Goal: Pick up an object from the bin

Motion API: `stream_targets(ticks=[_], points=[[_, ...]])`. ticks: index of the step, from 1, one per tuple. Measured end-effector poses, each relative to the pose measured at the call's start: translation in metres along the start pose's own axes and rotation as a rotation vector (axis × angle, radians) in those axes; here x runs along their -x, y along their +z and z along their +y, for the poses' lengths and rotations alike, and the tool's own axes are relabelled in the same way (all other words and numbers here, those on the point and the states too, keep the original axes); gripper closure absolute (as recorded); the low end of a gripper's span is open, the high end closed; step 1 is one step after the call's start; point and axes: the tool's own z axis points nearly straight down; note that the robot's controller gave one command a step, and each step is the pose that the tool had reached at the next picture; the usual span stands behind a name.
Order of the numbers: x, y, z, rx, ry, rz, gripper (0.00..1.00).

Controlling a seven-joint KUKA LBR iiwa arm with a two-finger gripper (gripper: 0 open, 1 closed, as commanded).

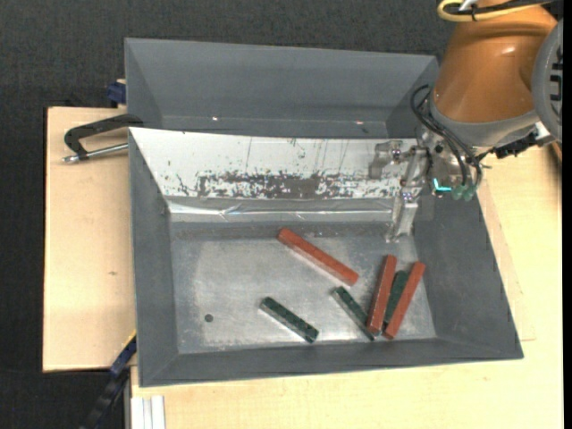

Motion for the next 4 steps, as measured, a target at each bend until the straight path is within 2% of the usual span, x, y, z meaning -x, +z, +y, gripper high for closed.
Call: stream_targets(ticks=[1, 2, 3, 4], points=[[0.001, -0.005, 0.000, -0.001, -0.001, -0.009, 0.00], [-0.002, 0.040, 0.002, -0.001, -0.065, -0.013, 0.00], [-0.019, 0.101, -0.006, 0.000, 0.048, -0.010, 0.00], [-0.018, 0.140, -0.003, 0.000, 0.139, -0.006, 0.00]])
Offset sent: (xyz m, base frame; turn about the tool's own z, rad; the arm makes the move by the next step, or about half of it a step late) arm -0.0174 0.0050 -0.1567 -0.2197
